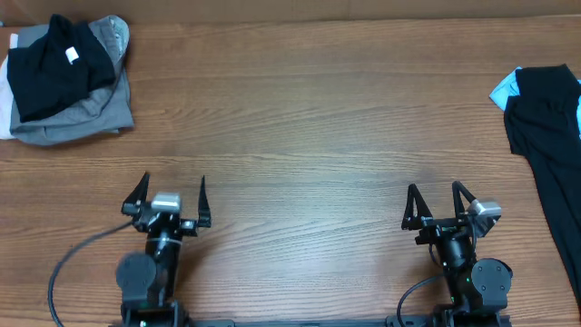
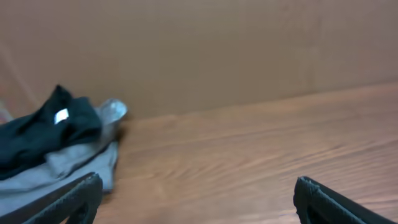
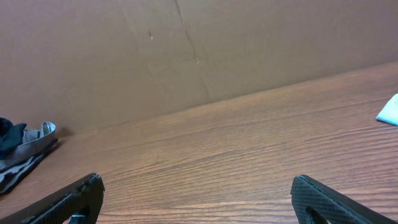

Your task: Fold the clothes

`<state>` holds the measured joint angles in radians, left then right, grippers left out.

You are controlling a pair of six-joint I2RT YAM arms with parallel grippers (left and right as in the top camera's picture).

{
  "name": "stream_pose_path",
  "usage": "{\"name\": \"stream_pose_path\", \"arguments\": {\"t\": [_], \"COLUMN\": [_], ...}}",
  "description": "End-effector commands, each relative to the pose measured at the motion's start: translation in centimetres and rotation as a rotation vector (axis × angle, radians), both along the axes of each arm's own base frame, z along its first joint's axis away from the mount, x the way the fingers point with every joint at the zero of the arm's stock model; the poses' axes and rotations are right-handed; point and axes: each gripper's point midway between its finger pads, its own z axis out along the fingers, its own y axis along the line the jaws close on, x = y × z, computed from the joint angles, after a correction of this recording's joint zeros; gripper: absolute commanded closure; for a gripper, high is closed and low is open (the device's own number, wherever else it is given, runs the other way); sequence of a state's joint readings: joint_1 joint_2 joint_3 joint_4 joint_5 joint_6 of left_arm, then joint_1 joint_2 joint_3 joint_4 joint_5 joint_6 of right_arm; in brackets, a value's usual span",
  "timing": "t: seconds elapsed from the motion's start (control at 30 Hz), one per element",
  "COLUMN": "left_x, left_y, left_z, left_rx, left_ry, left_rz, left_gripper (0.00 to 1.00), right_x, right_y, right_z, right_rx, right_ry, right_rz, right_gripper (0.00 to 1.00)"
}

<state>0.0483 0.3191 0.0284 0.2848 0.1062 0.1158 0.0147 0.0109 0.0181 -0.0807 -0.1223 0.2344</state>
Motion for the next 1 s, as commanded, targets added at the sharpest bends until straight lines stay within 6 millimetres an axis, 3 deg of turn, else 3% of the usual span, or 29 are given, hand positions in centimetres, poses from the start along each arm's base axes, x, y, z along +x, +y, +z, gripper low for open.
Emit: {"name": "stream_pose_path", "arguments": {"t": [0.0,0.13,0.2,0.97], "left_x": [-0.8,-1.5,-2.1,-2.2], "left_y": [1.3,1.8,1.9,2.6], "left_z": [0.0,-0.8,-2.7,-2.5], "left_rx": [0.021,0.019,0.01,-0.016], "left_ry": [-0.028,0.0,0.074,0.064], "left_rz": [0.058,0.081,0.087,0.12], "left_gripper": [0.0,0.0,0.0,0.0], "right_x": [0.0,0.0,0.0,0.0], "right_y": [-0.1,-0.1,-0.1,-0.1], "right_z": [-0.2,-0.2,-0.2,-0.2], "right_rx": [-0.007,-0.006,-0.007,-0.007], "right_ry": [-0.004,-0.004,-0.004,-0.004], "right_rz": [-0.006,-0.006,-0.006,-0.006], "right_gripper": [0.0,0.0,0.0,0.0]}}
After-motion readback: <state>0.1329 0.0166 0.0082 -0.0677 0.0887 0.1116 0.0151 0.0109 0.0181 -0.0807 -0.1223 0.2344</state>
